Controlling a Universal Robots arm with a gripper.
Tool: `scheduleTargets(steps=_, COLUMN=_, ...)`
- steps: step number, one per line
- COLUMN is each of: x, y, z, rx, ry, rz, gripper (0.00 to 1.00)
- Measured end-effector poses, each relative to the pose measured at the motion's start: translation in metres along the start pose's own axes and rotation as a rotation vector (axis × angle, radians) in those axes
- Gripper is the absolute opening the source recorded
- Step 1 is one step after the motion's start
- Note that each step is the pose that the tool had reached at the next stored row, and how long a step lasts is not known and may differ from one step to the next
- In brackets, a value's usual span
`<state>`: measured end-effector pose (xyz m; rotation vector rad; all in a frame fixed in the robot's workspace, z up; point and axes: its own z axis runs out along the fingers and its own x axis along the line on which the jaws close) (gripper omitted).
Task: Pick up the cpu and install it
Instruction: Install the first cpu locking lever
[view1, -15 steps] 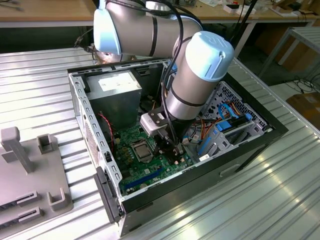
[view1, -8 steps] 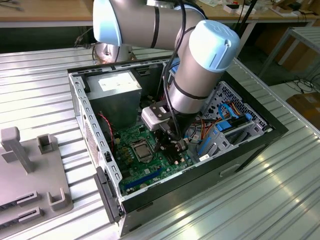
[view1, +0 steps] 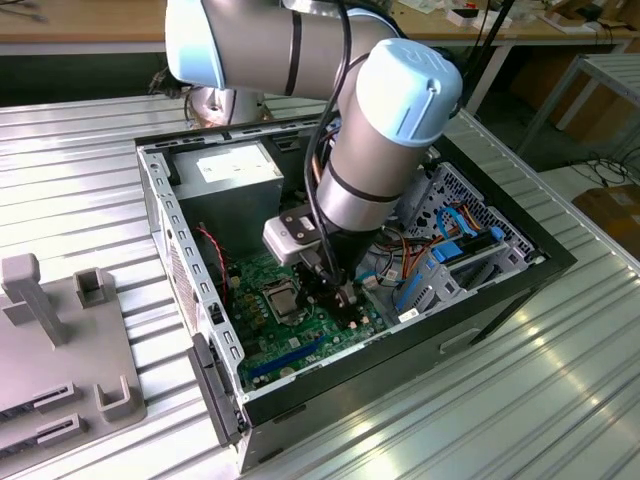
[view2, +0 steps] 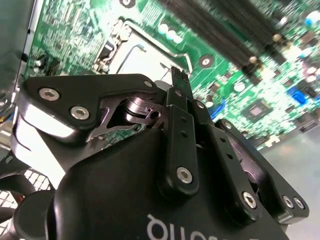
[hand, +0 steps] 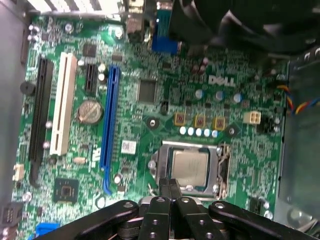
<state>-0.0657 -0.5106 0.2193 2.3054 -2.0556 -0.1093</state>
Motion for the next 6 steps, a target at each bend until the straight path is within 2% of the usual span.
scheduleTargets(steps=6, x=-0.0001, y=0.0016, z=0.0001, rx=0.0001, ry=0.0001, rz=0.000, gripper=0.11)
